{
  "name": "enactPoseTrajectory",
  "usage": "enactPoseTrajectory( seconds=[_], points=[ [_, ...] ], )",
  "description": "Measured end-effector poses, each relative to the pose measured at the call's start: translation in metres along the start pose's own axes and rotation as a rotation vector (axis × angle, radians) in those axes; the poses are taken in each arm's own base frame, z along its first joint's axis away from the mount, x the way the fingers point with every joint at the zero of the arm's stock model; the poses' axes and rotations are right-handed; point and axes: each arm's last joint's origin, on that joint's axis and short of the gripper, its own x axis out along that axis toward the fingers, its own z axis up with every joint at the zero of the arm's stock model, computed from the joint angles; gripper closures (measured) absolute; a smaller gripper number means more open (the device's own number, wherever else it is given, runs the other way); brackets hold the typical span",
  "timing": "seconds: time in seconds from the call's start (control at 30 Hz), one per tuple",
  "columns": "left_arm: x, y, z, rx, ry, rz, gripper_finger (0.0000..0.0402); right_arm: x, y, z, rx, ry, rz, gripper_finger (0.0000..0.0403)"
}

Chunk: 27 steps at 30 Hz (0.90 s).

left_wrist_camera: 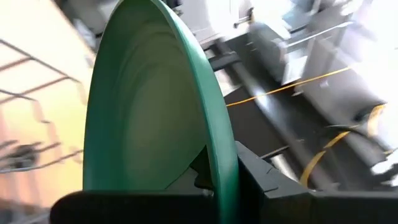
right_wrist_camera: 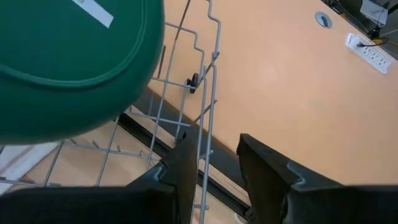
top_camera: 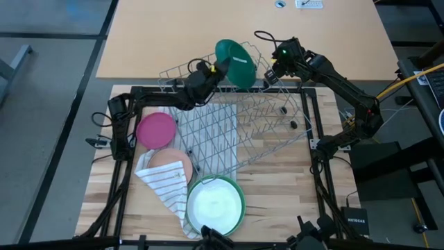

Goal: Sort dishes
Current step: Put the top dark green plate in the dish rack

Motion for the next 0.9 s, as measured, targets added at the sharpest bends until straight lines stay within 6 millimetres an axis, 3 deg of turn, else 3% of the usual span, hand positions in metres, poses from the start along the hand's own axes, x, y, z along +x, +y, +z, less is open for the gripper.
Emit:
enactPoseTrajectory(
  seconds=[0.4,0.9],
  points=[
    [0.007,0.009,0.010,0.040,-0.047,0.062,0.0385,0.000,0.000,0.005,0.015,-0.049,0.006,0.0281],
    [0.006,0.014,0.009,0.060,-0.069,0.125,0.0384,0.000,0.000,0.006,0.018,-0.057,0.005,0.0281]
  ],
)
